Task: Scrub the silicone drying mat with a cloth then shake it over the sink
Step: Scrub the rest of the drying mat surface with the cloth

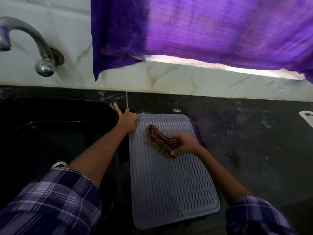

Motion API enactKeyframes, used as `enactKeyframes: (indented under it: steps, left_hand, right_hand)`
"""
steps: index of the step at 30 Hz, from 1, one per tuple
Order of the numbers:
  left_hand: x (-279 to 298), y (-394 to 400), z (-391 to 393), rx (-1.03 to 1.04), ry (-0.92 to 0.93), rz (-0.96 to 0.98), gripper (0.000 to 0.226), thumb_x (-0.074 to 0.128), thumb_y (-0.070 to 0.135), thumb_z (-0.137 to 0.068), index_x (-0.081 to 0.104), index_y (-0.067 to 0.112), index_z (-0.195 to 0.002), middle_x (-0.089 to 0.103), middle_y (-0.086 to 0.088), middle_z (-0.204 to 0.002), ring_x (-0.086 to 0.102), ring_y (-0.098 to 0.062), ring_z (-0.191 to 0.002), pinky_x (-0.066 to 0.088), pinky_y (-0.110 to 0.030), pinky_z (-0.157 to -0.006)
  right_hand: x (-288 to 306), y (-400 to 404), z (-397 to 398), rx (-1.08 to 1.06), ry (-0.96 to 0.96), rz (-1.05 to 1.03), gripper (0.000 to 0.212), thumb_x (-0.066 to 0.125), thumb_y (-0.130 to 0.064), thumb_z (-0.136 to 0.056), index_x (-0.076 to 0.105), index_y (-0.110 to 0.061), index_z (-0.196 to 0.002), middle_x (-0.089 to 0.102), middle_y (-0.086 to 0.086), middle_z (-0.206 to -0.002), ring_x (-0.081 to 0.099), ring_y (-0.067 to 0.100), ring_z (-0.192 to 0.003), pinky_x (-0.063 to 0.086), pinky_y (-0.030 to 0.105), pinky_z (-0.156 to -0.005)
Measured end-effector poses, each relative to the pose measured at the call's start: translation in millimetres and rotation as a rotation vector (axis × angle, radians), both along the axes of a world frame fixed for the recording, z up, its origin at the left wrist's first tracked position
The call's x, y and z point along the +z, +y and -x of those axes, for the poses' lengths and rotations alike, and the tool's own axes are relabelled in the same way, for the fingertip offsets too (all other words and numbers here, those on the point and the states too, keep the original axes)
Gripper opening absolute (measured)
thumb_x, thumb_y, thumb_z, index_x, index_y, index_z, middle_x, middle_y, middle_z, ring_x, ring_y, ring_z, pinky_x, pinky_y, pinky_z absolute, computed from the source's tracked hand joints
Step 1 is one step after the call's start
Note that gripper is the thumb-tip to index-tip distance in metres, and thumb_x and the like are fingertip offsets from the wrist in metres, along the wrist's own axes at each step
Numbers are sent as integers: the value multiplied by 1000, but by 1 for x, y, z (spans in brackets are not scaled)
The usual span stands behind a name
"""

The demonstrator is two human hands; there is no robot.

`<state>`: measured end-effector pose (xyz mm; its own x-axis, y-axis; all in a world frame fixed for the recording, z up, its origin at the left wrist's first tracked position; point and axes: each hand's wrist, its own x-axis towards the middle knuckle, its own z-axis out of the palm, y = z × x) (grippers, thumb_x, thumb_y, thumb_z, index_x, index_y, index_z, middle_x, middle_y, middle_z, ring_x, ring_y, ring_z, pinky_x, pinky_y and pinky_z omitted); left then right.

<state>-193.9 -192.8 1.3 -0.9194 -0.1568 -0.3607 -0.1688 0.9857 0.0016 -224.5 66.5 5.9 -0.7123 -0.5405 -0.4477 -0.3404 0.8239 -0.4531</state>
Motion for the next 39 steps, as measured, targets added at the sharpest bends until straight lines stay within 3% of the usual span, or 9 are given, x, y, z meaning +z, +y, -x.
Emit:
enactKeyframes:
  steps: [5,9,12,17,25,29,32,36,39]
  left_hand:
    - [12,29,7,70,244,-807,54,80,35,-75,68,9,-120,62,-7,-131,54,-22,-127,38,-38,-110]
    - [40,57,15,-62,99,-935,40,86,25,-69,74,8,-103,72,0,-94,64,-9,-88,50,-26,-82]
    - [55,55,20,35,36,-1053,28,83,14,-73,73,3,-97,68,4,-73,63,-5,-69,52,-17,-65]
    - [67,47,17,155,63,-1218,20,72,17,-85,67,6,-102,68,-4,-91,63,-13,-87,50,-27,-79]
    - [61,39,11,411,55,-1258,61,52,57,-90,54,15,-133,53,-3,-136,52,-22,-124,50,-32,-88]
    - [57,33,11,303,-30,-1168,35,70,15,-88,63,6,-121,61,-12,-130,56,-26,-124,47,-33,-98]
    - [60,30,7,313,-99,-1145,29,65,18,-92,66,7,-119,65,-11,-125,61,-23,-118,51,-28,-91]
    - [67,48,12,523,-87,-1314,35,61,10,-94,58,-6,-124,64,-17,-124,63,-24,-116,54,-25,-86]
    - [72,63,18,757,31,-1501,41,49,-7,-94,39,-17,-133,58,-29,-126,62,-33,-115,58,-24,-69]
  right_hand:
    - [11,3,-6,-232,-85,433,30,75,0,-74,69,5,-102,72,21,-103,69,31,-97,54,44,-92]
    - [40,-9,7,-204,-183,567,10,73,0,-75,74,-5,-84,74,3,-79,69,12,-77,56,26,-75]
    - [45,-8,12,-338,-183,751,27,73,3,-74,72,-19,-90,74,-5,-85,68,12,-83,56,20,-73]
    - [19,-17,3,-568,-368,888,26,71,-5,-79,68,-18,-101,70,7,-107,64,29,-107,57,29,-83]
    - [46,-32,5,-494,-244,857,14,67,-18,-85,73,-23,-73,74,-7,-76,71,1,-71,55,16,-61]
    - [61,-25,21,-431,-136,751,34,69,-20,-83,67,-25,-50,68,-11,-53,64,-2,-55,50,16,-53]
    - [67,-19,32,-477,-33,757,32,71,-19,-82,62,-20,-52,65,-9,-51,63,1,-54,49,20,-54]
    - [55,-31,25,-395,365,608,19,67,-17,-86,68,-6,-71,65,2,-60,56,0,-54,43,22,-54]
    - [44,-43,6,-185,124,584,29,64,-26,-88,68,-13,-113,71,0,-99,63,2,-85,48,9,-70]
